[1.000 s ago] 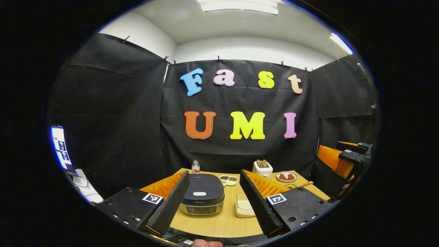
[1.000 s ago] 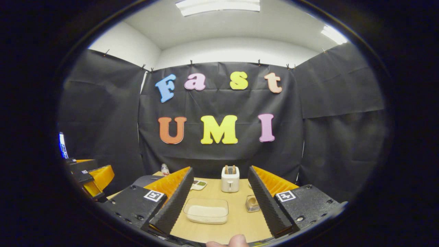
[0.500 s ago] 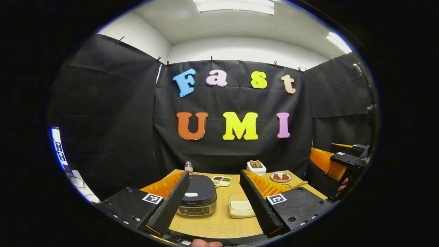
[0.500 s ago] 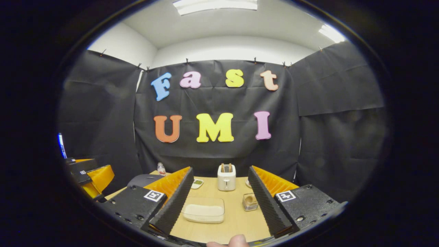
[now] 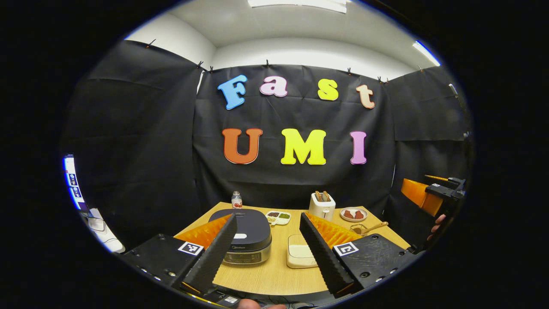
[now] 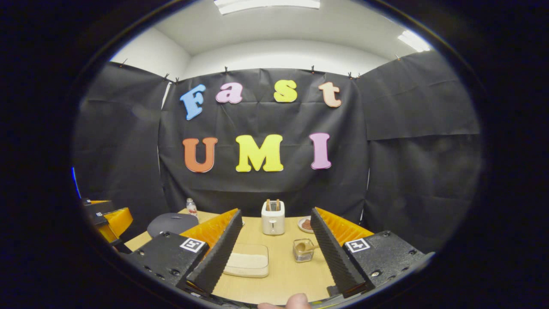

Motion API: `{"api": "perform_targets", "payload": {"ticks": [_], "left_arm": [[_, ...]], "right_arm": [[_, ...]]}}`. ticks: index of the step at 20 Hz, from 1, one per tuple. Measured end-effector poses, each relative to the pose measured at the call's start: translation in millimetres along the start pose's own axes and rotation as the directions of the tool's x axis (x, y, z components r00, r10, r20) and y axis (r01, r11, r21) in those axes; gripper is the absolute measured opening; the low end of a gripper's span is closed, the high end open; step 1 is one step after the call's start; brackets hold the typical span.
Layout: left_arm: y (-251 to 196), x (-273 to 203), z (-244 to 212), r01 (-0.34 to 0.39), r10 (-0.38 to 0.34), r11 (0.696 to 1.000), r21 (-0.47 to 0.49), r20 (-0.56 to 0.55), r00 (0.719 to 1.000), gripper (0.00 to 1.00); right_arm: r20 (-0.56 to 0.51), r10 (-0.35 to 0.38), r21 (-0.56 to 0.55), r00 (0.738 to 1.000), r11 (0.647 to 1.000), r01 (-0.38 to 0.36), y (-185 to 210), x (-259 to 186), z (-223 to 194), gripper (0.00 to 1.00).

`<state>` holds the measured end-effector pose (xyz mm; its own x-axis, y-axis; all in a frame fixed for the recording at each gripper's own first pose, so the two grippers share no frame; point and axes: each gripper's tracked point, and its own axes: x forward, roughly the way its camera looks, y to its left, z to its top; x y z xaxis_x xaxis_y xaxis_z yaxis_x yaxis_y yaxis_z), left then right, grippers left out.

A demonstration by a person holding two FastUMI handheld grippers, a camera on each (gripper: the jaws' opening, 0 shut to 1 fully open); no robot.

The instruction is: Close the left gripper, press the button to open the rice cooker; take a wooden spoon from the chopstick holder with the right hand, scoop a spoonful of rice and pour it into the rice cooker, then put the wooden spoon back into the chopstick holder.

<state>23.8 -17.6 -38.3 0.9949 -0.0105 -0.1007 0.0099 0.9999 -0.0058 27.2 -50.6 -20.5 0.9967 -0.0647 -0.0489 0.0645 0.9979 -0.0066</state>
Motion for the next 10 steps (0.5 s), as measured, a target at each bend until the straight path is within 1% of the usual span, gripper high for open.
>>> {"api": "perform_targets", "payload": {"ticks": [4,6,7,8,9,10], "left_arm": [[5,21,-9,-0.023,0.023,1.000,0.002,-0.058,0.998,0.95],[3,35,-10,-0.003,0.003,1.000,0.001,-0.074,0.997,0.95],[2,42,-10,0.004,-0.003,1.000,0.015,-0.079,0.997,0.95],[6,51,-12,0.003,0.000,1.000,0.030,-0.096,0.995,0.84],[9,59,-17,0.001,0.003,0.999,0.034,-0.119,0.993,0.86],[8,68,-20,0.006,-0.002,1.000,0.028,-0.141,0.990,0.83]], "right_arm": [[0.001,0.000,-0.003,1.000,1.000,0.000,-13,22,2,1.00],[0.001,-0.006,-0.003,1.000,1.000,0.006,-22,36,0,1.00],[-0.005,-0.009,-0.001,1.000,1.000,0.009,-27,44,-3,1.00],[-0.015,-0.011,0.004,1.000,1.000,0.011,-32,52,-7,1.00],[-0.024,-0.012,0.010,1.000,1.000,0.012,-38,61,-9,1.00],[-0.027,-0.016,0.016,0.999,1.000,0.017,-44,70,-10,1.00]]}}
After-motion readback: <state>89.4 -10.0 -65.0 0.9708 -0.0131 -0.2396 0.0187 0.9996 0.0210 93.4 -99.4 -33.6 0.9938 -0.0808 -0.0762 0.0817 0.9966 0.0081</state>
